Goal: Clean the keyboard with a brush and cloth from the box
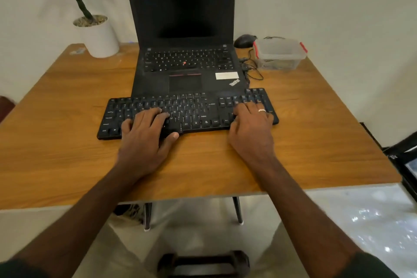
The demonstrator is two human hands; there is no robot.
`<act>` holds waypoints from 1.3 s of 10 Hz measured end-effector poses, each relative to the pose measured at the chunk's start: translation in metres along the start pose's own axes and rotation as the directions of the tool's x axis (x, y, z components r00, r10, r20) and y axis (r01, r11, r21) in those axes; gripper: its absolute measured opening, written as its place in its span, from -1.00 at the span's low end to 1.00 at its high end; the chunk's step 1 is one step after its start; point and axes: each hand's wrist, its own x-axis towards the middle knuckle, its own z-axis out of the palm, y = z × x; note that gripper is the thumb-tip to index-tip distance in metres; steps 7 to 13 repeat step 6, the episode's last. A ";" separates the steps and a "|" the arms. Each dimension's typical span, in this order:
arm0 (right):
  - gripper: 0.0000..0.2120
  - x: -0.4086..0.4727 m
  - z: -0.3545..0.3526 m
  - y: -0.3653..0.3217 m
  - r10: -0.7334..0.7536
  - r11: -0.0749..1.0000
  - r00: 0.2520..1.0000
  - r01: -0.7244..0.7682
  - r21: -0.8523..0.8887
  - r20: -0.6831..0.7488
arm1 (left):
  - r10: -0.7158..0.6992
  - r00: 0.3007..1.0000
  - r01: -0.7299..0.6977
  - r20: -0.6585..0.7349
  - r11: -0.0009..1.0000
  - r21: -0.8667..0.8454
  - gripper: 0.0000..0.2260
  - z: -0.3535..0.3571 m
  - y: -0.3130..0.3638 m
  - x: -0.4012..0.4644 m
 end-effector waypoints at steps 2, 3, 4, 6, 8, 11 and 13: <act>-0.82 0.003 0.003 0.002 0.008 0.999 1.000 -0.008 0.034 0.012 | -0.030 0.997 0.033 0.066 0.999 -0.035 -0.50 -0.008 0.004 0.002; -0.82 0.004 -0.003 0.001 0.036 0.998 0.996 -0.040 0.056 0.077 | -0.062 0.989 0.073 0.135 0.994 -0.081 -0.52 -0.020 0.008 0.010; -0.79 0.014 -0.027 -0.006 0.030 0.999 0.984 -0.035 0.023 0.177 | -0.060 0.975 0.082 0.213 0.992 -0.096 -0.50 -0.045 0.011 0.026; -0.66 0.094 -0.130 -0.042 -0.073 0.996 0.952 0.086 -0.029 0.296 | 0.009 0.977 0.017 0.211 0.993 -0.118 -0.42 -0.147 0.026 0.099; -0.66 0.094 -0.130 -0.042 -0.073 0.996 0.952 0.086 -0.029 0.296 | 0.009 0.977 0.017 0.211 0.993 -0.118 -0.42 -0.147 0.026 0.099; -0.66 0.094 -0.130 -0.042 -0.073 0.996 0.952 0.086 -0.029 0.296 | 0.009 0.977 0.017 0.211 0.993 -0.118 -0.42 -0.147 0.026 0.099; -0.66 0.094 -0.130 -0.042 -0.073 0.996 0.952 0.086 -0.029 0.296 | 0.009 0.977 0.017 0.211 0.993 -0.118 -0.42 -0.147 0.026 0.099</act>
